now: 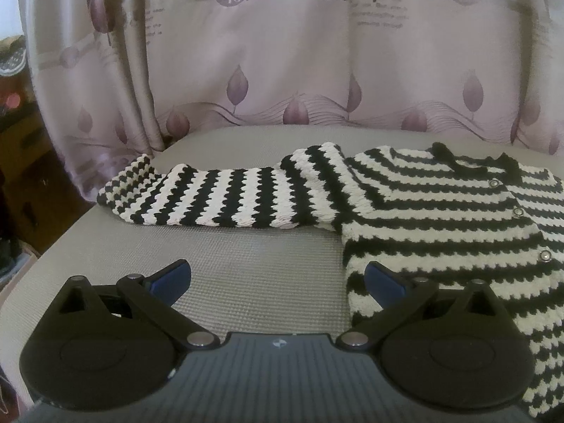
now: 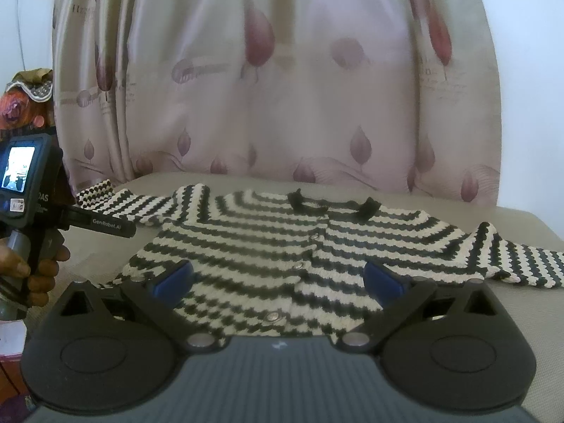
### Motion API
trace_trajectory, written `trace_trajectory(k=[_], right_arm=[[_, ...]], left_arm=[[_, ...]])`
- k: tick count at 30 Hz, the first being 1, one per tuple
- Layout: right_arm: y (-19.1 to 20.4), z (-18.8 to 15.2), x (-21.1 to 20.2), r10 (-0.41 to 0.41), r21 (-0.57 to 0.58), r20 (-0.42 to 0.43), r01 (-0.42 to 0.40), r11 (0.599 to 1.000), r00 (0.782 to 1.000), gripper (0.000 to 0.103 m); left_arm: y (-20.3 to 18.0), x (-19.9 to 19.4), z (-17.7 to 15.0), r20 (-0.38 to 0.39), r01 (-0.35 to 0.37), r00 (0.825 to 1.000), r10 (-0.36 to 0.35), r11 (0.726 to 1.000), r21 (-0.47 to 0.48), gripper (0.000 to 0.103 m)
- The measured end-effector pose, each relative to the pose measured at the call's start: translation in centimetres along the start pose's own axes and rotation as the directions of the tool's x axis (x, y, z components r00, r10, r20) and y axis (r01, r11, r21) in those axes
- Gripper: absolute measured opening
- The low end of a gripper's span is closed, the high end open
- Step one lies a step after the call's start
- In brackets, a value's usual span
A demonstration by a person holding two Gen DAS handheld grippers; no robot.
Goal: Fold small clothes
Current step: 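Move both grippers over the striped cardigan, aligning above its sleeve and body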
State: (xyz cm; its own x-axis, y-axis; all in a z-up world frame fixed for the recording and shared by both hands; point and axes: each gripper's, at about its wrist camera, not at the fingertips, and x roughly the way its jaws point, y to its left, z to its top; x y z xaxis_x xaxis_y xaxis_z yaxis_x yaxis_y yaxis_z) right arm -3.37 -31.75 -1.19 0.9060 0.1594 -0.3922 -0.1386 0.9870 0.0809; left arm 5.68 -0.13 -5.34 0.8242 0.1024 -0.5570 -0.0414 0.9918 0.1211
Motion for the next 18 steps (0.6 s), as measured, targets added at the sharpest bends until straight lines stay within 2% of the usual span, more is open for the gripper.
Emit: trace_trajectory(k=[18], right_arm=[[1.7,0.3,2.0,0.022,-0.042,-0.045,-0.024,0.999,0.999,0.103]], left_arm=[[2.2,1.5,0.2,-0.013,-0.016,1.0,0.016,0.999,-0.034,0.103]])
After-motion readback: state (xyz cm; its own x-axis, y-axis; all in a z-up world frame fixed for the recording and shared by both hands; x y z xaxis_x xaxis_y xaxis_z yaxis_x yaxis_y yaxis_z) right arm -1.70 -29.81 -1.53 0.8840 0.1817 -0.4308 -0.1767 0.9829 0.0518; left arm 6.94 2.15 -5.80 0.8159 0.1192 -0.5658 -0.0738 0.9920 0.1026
